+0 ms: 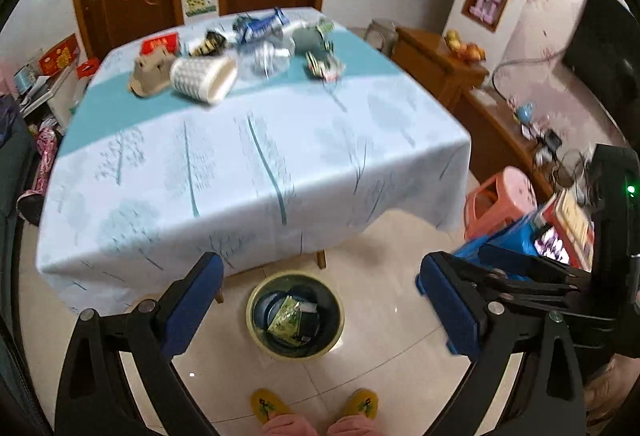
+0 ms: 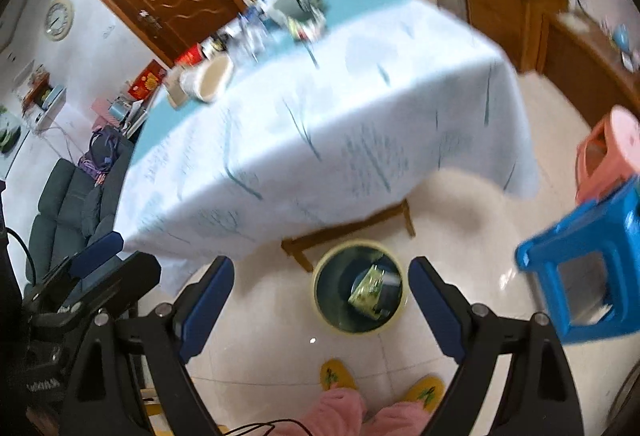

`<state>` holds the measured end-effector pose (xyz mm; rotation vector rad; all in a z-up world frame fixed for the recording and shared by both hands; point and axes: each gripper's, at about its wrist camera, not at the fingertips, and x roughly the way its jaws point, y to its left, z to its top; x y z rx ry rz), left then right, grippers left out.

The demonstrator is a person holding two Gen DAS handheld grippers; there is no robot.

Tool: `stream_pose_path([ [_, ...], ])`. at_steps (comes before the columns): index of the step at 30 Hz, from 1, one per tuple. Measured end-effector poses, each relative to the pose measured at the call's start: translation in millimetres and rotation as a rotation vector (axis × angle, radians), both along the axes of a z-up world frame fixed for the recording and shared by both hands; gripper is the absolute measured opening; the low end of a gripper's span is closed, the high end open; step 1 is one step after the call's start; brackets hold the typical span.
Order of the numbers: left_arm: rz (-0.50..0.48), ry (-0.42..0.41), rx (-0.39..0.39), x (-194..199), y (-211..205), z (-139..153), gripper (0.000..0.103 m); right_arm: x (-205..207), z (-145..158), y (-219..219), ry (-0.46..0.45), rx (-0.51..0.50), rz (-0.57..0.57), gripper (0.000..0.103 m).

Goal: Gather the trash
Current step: 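Move both open tools back over the table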

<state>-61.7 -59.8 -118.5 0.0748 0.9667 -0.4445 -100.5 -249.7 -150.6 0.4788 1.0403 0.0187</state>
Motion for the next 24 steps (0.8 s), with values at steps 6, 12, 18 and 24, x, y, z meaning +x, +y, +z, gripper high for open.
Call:
stream_pose_path([
  [6, 0.077, -0.064, 0.020, 7, 0, 49, 0.098, 19, 54, -2, -0.068, -0.076, 0.081, 0.089],
  [12, 0.149, -0.092, 0.047, 16, 4, 76, 0.098, 39, 87, 4, -0.115, -0.149, 0.149, 0.089],
  [18, 0.250, -0.045, 0.036, 32, 33, 82, 0.098, 60, 102, 19, -0.157, -0.161, 0.205, 0.089],
  [24, 0.279, -0.050, 0.070, 77, 76, 79, 0.098, 99, 113, 59, -0.208, -0.212, 0.263, 0.089],
])
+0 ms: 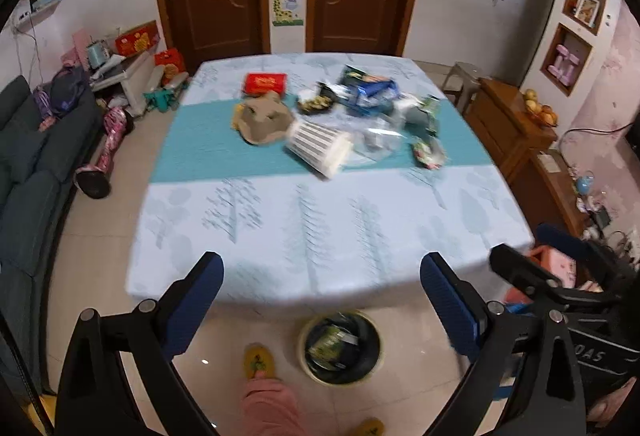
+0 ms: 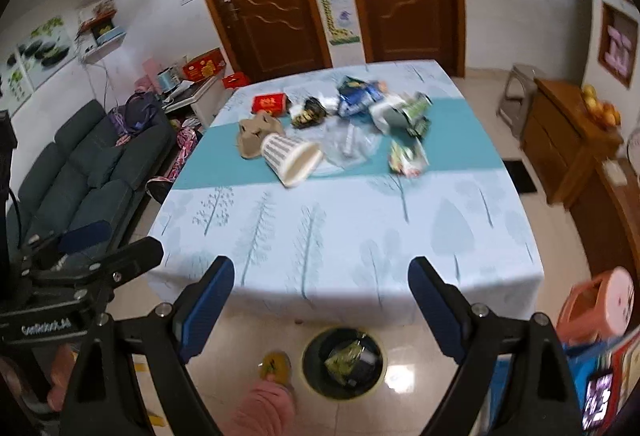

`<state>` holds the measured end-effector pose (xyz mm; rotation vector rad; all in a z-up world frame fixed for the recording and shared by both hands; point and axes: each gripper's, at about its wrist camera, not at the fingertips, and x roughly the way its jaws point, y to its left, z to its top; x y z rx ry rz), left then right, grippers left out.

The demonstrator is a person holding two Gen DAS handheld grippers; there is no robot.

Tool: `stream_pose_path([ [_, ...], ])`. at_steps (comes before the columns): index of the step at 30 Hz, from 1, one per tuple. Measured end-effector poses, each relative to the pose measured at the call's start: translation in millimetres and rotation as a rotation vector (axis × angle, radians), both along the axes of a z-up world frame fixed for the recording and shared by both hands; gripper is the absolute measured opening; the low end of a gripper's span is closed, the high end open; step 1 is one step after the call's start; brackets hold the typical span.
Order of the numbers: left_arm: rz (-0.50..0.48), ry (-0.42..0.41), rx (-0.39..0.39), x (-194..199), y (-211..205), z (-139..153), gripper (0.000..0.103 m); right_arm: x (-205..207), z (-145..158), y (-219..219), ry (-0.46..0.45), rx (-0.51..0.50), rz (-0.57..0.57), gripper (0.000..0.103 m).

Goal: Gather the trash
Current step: 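Move both open tools back over the table, then grasp the beige pulp tray with the left tool while the right tool grasps the checkered paper cup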

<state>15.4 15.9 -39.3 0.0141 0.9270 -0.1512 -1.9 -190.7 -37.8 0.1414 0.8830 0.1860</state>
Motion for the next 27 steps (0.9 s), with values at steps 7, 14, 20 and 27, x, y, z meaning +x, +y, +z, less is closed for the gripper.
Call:
stream_pose_path([
  [7, -0.084, 0.041, 0.033, 98, 48, -13, 0.098, 94, -4, 58, 0.005, -0.116, 0.000, 0.089],
  [14, -0.205, 0.068, 0.101, 199, 83, -26, 0.098, 202, -42, 114, 0.082, -0.226, 0.041, 0.089],
  [20, -0.267, 0.093, 0.121, 264, 98, -45, 0.098, 241, -75, 116, 0.190, -0.196, -0.046, 0.086],
  [27, -0.375, 0.162, 0.144, 308, 83, -79, 0.098, 242, -110, 85, 0.319, 0.054, -0.176, 0.069],
])
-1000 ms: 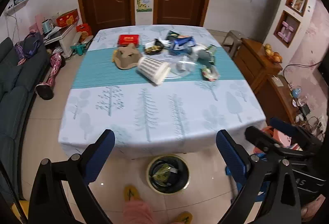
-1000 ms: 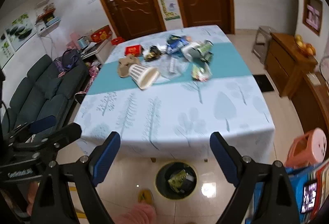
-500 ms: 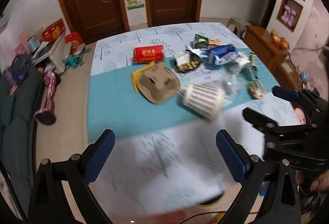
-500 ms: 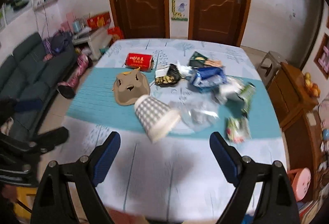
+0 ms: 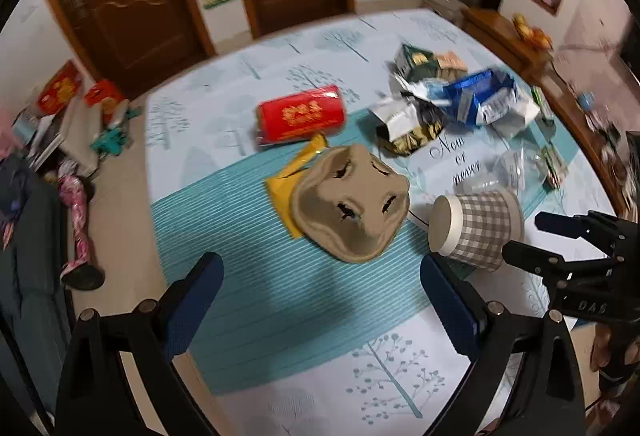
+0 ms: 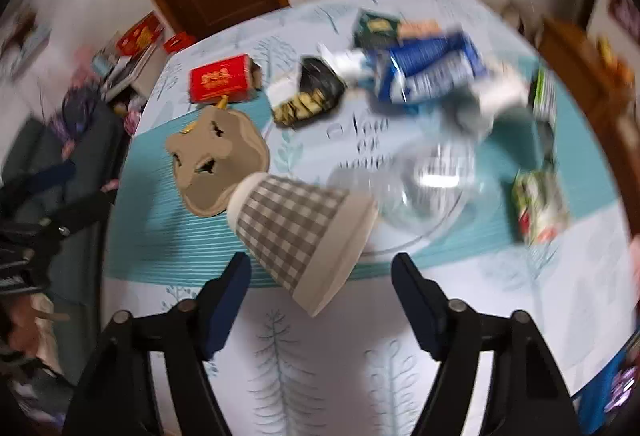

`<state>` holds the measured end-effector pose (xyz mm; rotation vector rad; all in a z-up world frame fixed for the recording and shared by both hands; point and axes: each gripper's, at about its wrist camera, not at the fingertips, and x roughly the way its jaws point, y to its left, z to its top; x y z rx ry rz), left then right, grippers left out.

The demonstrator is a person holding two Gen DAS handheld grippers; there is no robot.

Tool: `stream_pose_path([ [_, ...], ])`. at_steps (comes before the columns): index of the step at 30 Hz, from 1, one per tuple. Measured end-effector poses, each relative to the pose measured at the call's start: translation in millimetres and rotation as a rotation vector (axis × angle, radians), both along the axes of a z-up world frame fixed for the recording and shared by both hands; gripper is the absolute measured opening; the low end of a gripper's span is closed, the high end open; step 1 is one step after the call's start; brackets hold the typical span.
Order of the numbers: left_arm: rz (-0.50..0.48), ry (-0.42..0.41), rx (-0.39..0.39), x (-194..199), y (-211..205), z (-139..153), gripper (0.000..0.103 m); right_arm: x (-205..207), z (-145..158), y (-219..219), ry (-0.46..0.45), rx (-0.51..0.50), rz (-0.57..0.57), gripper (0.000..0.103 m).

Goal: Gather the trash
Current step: 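Grasp the beige pulp tray with the left tool while the right tool grasps the checkered paper cup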

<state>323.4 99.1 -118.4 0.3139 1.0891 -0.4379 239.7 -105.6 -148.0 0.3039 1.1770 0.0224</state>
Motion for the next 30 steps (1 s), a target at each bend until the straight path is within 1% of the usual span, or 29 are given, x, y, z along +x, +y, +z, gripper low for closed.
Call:
stream_pose_path([
  [3, -0.048, 0.016, 0.008, 13, -11, -10, 0.098, 0, -12, -9, 0.015, 0.098, -0.056, 0.061],
  [6, -0.098, 0.048, 0.012, 26, -21, -19, 0.098, 3, -20, -9, 0.014, 0.188, -0.081, 0.047],
  [7, -0.112, 0.058, 0.015, 31, -24, -23, 0.098, 4, -23, -9, 0.016, 0.207, -0.088, 0.038],
  [9, -0.134, 0.069, 0.023, 37, -30, -28, 0.098, 8, -24, -6, 0.012, 0.237, -0.093, 0.027],
  [10, -0.146, 0.074, 0.028, 41, -34, -30, 0.098, 9, -24, -4, 0.005, 0.244, -0.095, 0.015],
  [11, -0.156, 0.077, 0.035, 44, -37, -34, 0.098, 11, -23, -1, 0.003, 0.246, -0.095, 0.007],
  [15, -0.192, 0.090, 0.079, 53, -50, -47, 0.098, 11, -12, 3, -0.038, 0.226, -0.107, 0.003],
  [18, -0.214, 0.083, 0.136, 57, -60, -56, 0.098, 7, -2, 0, -0.058, 0.225, -0.138, 0.003],
  [21, -0.226, 0.066, 0.178, 59, -67, -63, 0.098, 3, 5, -2, -0.069, 0.221, -0.156, 0.003],
  [22, -0.228, 0.055, 0.202, 59, -71, -66, 0.095, 1, 6, -3, -0.071, 0.226, -0.156, 0.003],
  [24, -0.241, 0.047, 0.243, 58, -77, -71, 0.069, -4, 8, -5, -0.075, 0.228, -0.159, 0.003],
  [25, -0.238, 0.037, 0.261, 57, -78, -71, 0.068, -8, 10, -6, -0.078, 0.226, -0.159, 0.003],
  [26, -0.238, 0.021, 0.261, 55, -79, -68, 0.068, -10, 11, -6, -0.079, 0.224, -0.158, 0.003],
  [28, -0.236, -0.016, 0.247, 51, -80, -59, 0.067, -15, 11, -4, -0.084, 0.227, -0.157, 0.003],
  [30, -0.222, -0.061, 0.228, 45, -77, -44, 0.067, -22, 13, -5, -0.090, 0.229, -0.157, 0.003],
])
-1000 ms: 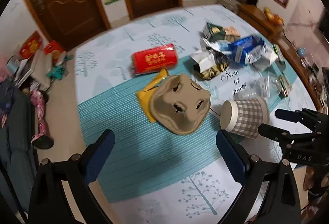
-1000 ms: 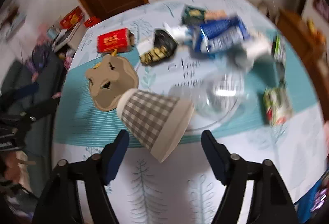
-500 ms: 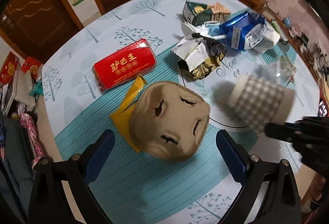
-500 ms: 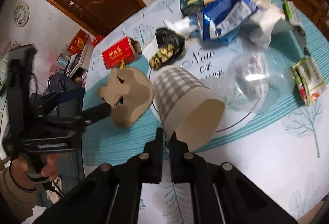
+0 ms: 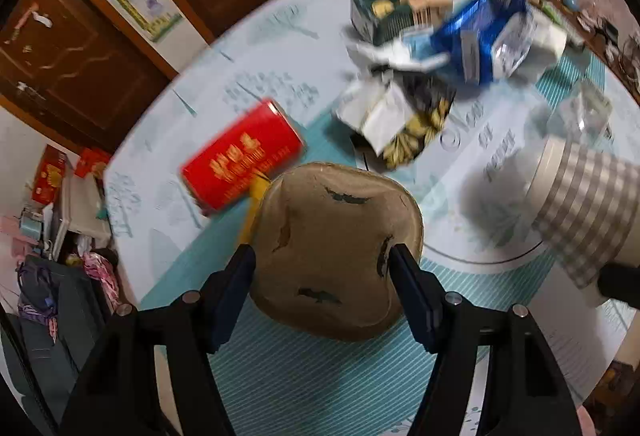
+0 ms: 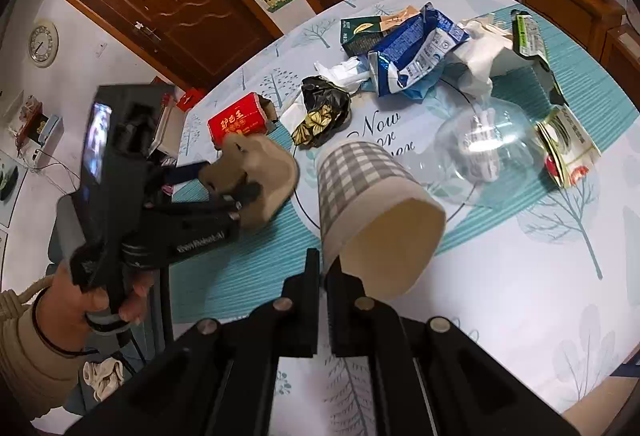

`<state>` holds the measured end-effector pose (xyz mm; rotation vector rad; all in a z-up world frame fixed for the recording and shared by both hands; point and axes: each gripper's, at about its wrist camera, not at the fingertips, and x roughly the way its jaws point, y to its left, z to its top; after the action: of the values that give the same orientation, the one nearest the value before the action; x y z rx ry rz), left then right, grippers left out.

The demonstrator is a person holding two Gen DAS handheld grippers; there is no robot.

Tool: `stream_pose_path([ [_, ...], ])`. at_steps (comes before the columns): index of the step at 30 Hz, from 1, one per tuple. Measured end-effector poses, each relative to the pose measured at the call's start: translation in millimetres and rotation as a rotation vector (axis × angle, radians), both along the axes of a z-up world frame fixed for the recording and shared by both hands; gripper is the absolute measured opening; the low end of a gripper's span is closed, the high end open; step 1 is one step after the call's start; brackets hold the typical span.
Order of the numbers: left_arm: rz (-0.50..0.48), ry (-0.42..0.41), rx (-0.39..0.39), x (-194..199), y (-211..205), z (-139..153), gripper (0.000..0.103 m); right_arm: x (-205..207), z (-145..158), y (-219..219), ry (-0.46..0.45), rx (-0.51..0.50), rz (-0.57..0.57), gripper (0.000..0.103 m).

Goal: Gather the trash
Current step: 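Grasp the beige pulp tray with the left tool while the right tool grasps the checkered paper cup, then carry the pulp tray and paper cup with both tools over the trash bin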

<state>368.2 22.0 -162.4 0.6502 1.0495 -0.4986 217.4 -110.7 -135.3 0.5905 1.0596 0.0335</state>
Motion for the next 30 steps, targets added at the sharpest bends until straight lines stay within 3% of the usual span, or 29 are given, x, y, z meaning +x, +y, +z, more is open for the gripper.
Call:
stream_pose_path([
  [9, 0.159, -0.036, -0.249, -27, 47, 92, 0.067, -32, 20, -4, -0.051, 0.001, 0.015, 0.002],
  [13, 0.221, -0.009, -0.342, -64, 64, 112, 0.067, -53, 32, -9, -0.071, 0.003, 0.035, 0.002],
  [19, 0.292, 0.019, -0.386, -140, 69, 109, 0.067, -93, 41, -18, -0.087, -0.001, 0.095, 0.002],
  [30, 0.440, 0.019, -0.412, -317, 18, 65, 0.067, -211, 28, -52, -0.067, -0.011, 0.298, 0.002],
])
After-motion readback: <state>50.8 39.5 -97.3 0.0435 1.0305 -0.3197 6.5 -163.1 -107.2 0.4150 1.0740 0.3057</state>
